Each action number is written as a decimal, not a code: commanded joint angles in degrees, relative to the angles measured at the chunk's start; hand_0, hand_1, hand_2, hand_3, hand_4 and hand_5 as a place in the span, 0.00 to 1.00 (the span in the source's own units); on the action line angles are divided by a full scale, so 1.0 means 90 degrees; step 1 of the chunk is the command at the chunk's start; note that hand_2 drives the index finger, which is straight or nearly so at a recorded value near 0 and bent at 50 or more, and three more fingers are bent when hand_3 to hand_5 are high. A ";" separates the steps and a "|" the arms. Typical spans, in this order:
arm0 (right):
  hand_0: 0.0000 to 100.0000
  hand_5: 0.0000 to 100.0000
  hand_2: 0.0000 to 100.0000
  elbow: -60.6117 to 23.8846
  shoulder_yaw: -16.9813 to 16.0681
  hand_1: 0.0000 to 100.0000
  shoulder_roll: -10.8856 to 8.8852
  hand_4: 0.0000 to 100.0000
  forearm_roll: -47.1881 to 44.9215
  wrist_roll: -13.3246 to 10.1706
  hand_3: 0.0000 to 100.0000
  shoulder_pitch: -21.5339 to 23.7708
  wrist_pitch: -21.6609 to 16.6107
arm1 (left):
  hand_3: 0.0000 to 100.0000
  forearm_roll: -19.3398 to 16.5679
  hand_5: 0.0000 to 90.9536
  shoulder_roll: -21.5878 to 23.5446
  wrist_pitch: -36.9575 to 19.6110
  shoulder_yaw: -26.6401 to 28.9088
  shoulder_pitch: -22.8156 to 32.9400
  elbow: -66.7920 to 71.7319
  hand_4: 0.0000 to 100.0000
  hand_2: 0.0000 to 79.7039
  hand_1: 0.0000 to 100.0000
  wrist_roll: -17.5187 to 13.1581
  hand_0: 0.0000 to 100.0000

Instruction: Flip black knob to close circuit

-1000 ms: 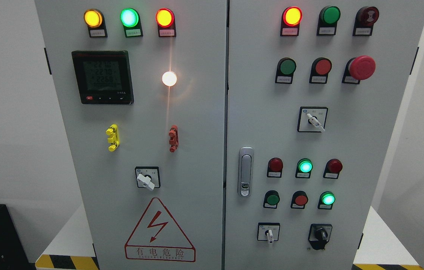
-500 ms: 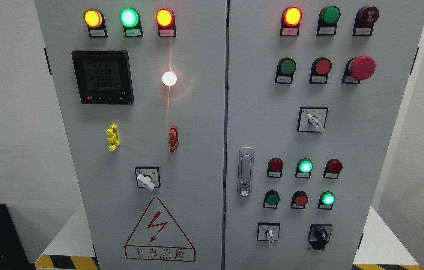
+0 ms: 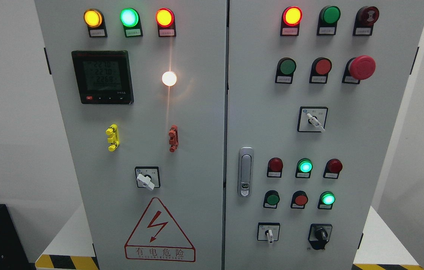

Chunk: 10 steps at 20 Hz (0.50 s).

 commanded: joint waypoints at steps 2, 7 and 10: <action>0.00 0.99 0.82 -0.2044 0.0037 0.00 0.0082 0.95 0.0492 0.0017 1.00 0.0004 0.0123 | 0.00 0.0000 0.00 0.0000 -0.0005 -0.0008 0.0000 0.0001 0.00 0.00 0.56 0.0004 0.12; 0.00 1.00 0.89 -0.2620 0.0047 0.00 0.0082 0.97 0.0591 0.0085 1.00 -0.0025 0.0348 | 0.00 0.0000 0.00 0.0000 -0.0005 0.0002 0.0000 0.0001 0.00 0.00 0.56 0.0004 0.12; 0.00 1.00 0.92 -0.2992 0.0105 0.00 0.0092 1.00 0.0591 0.0348 1.00 -0.0170 0.0650 | 0.00 0.0000 0.00 0.0000 -0.0005 0.0002 0.0000 0.0001 0.00 0.00 0.56 0.0004 0.12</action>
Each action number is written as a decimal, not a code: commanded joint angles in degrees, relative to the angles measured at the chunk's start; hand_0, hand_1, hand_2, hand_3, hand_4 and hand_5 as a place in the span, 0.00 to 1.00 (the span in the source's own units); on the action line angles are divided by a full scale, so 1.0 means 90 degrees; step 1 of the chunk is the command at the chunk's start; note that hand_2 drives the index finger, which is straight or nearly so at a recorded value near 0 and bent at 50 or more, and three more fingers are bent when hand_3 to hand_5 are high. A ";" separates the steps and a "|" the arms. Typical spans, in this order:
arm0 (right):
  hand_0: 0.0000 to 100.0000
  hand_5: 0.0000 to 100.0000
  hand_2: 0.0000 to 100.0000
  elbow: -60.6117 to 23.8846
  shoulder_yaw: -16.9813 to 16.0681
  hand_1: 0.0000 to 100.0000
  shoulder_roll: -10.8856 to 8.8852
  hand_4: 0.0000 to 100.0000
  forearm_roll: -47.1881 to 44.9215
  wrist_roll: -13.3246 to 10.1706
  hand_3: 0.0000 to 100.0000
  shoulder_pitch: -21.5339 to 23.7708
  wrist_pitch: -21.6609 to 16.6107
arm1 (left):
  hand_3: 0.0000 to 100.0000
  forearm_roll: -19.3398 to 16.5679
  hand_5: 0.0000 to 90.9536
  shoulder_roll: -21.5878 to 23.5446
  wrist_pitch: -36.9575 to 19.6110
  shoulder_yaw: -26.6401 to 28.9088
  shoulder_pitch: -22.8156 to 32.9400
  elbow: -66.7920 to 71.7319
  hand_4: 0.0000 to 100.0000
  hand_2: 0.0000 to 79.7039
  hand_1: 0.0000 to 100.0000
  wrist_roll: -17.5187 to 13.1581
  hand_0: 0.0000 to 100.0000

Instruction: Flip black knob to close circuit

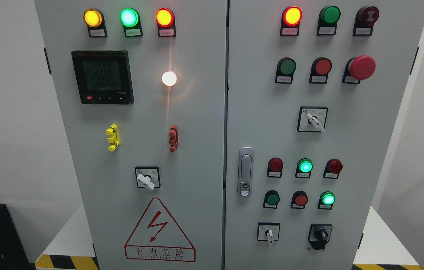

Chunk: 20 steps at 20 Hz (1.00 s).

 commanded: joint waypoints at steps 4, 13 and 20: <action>0.00 1.00 0.93 -0.1570 0.0018 0.00 0.0041 1.00 0.0263 0.0255 1.00 -0.0425 0.0437 | 0.00 0.0000 0.00 0.0000 -0.0005 -0.0006 0.0000 0.0001 0.00 0.00 0.56 0.0011 0.12; 0.00 1.00 0.94 -0.1610 -0.0109 0.00 0.0061 1.00 0.0644 0.0479 1.00 -0.1040 0.0691 | 0.00 0.0000 0.00 0.0000 -0.0005 0.0004 0.0000 0.0001 0.00 0.00 0.56 0.0002 0.12; 0.00 1.00 0.94 -0.1560 -0.0226 0.00 0.0012 1.00 0.0674 0.0830 1.00 -0.1382 0.0789 | 0.00 0.0000 0.00 0.0000 -0.0005 0.0004 0.0000 0.0001 0.00 0.00 0.56 0.0002 0.12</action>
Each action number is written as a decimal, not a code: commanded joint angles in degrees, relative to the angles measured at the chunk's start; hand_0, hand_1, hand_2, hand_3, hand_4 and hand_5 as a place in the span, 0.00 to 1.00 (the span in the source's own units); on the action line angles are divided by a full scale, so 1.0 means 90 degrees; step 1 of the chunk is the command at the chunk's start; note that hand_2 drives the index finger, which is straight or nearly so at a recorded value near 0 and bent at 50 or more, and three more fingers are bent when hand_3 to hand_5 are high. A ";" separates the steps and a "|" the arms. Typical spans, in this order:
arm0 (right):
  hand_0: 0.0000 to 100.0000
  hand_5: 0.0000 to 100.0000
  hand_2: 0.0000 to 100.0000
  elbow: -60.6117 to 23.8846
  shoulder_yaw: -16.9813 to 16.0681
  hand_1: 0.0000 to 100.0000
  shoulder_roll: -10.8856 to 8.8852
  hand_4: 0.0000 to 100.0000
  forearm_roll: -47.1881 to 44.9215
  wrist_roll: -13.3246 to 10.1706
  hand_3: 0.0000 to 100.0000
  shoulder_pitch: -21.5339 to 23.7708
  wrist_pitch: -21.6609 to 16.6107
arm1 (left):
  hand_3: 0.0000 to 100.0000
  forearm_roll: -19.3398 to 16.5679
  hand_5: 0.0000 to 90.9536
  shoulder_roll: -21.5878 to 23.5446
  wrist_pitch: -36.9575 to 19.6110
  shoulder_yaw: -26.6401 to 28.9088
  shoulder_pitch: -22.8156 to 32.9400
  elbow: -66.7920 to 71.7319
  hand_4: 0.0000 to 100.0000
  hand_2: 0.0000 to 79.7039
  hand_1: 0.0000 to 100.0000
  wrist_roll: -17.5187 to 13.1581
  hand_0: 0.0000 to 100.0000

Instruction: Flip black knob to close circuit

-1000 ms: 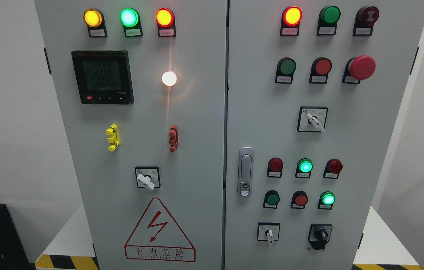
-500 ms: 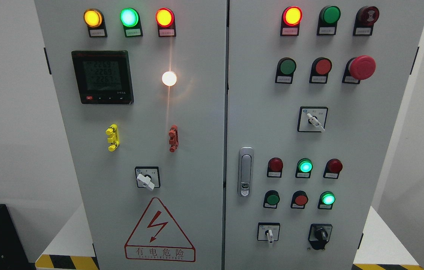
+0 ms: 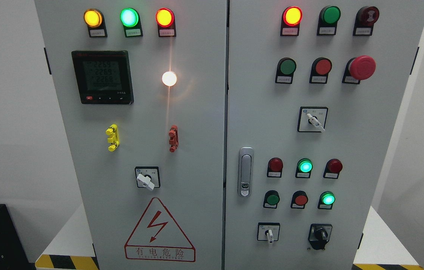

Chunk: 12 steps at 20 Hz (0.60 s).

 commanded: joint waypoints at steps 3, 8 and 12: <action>0.00 1.00 0.94 -0.0250 -0.0194 0.00 -0.0033 1.00 0.0085 0.0203 1.00 -0.0360 0.0108 | 0.00 0.0000 0.00 0.0000 -0.0005 -0.0008 0.0000 0.0001 0.00 0.00 0.56 -0.0008 0.12; 0.00 1.00 0.94 -0.0173 -0.0398 0.00 -0.0179 1.00 0.0085 0.0252 1.00 -0.0565 0.0098 | 0.00 0.0000 0.00 0.0000 -0.0005 -0.0008 0.0000 0.0001 0.00 0.00 0.56 -0.0008 0.12; 0.00 1.00 0.94 -0.0104 -0.0418 0.00 -0.0189 1.00 0.0085 0.0301 1.00 -0.0702 0.0108 | 0.00 0.0000 0.00 0.0000 -0.0005 -0.0008 0.0000 0.0001 0.00 0.00 0.56 -0.0008 0.12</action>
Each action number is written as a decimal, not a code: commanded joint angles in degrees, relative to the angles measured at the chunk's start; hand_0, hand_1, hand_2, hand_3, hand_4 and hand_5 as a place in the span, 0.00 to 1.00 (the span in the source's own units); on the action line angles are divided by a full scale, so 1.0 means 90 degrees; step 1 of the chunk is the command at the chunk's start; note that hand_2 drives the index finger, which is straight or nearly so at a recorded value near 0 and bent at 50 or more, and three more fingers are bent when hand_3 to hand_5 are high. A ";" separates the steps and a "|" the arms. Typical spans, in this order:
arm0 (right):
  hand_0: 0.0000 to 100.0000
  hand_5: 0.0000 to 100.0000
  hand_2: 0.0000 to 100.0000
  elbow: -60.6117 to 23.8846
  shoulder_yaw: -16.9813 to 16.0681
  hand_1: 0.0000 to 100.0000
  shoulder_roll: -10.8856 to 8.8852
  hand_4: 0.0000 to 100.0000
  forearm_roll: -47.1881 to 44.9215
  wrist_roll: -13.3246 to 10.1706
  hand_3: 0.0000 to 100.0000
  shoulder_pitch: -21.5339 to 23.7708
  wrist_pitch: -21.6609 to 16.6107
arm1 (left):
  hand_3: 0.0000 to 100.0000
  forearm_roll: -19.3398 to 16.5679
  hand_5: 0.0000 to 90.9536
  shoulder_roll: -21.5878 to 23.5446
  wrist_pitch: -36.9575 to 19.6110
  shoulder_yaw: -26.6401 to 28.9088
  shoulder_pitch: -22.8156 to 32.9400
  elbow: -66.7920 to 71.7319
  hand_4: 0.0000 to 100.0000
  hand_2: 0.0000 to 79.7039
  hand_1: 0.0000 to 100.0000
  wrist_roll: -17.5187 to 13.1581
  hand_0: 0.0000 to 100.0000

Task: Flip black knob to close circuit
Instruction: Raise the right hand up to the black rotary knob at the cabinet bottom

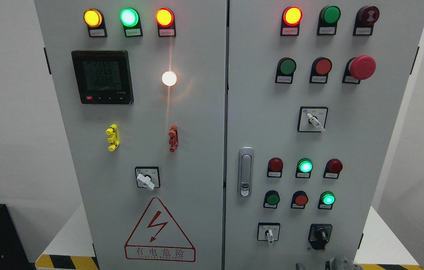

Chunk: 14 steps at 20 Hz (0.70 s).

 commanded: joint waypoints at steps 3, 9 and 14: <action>0.00 1.00 0.94 0.0116 -0.0194 0.00 -0.0112 1.00 0.0010 0.0033 1.00 -0.0325 0.0015 | 0.00 0.0000 0.00 0.0000 -0.0005 0.0006 0.0000 0.0001 0.00 0.00 0.56 -0.0011 0.12; 0.00 1.00 0.94 0.0321 -0.0321 0.00 -0.0209 1.00 0.0010 0.0033 1.00 -0.0511 0.0015 | 0.00 0.0000 0.00 0.0000 -0.0005 -0.0004 0.0000 0.0001 0.00 0.00 0.56 -0.0011 0.12; 0.00 1.00 0.94 0.0341 -0.0390 0.00 -0.0278 1.00 0.0010 0.0033 1.00 -0.0550 0.0015 | 0.00 0.0000 0.00 0.0000 -0.0005 0.0006 0.0000 0.0001 0.00 0.00 0.56 -0.0011 0.12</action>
